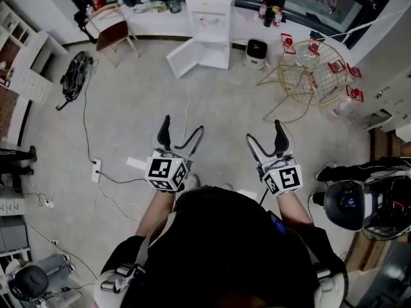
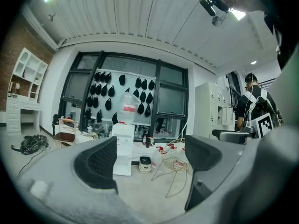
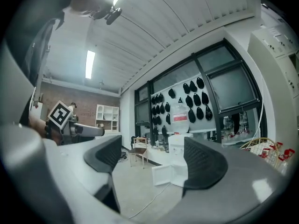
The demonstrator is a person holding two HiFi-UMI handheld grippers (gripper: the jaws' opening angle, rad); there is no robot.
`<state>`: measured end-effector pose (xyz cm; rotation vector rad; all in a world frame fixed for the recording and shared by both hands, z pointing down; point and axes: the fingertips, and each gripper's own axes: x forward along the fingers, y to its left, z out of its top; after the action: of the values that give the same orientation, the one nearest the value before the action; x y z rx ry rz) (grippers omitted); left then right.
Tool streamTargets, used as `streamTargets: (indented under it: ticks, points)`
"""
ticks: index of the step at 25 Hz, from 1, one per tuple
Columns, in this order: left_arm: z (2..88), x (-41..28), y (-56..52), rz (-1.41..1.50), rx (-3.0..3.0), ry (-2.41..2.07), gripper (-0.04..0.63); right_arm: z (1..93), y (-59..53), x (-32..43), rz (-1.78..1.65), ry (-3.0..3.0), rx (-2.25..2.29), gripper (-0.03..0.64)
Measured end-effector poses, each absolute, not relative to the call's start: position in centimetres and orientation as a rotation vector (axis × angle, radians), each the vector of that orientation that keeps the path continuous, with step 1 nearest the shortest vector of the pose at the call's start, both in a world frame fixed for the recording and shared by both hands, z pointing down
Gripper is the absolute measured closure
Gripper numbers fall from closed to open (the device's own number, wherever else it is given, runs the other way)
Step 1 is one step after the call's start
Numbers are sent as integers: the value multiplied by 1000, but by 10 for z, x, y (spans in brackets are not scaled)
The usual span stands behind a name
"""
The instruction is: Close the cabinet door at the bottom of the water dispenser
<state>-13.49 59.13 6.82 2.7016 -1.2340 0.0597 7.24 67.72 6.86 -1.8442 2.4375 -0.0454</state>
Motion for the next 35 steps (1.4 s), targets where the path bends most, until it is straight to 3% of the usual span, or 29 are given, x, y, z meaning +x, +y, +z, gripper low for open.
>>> streamTargets:
  ticks: [14, 26, 35]
  points:
    - [66, -118, 590, 76, 2711, -1256, 130, 80, 676, 103, -125, 2362, -1866, 219]
    - [69, -108, 475, 28, 2746, -1128, 130, 72, 584, 110, -99, 2288, -1996, 221]
    - [61, -145, 391, 23, 2757, -1123, 130, 65, 489, 76, -86, 2308, -1992, 222]
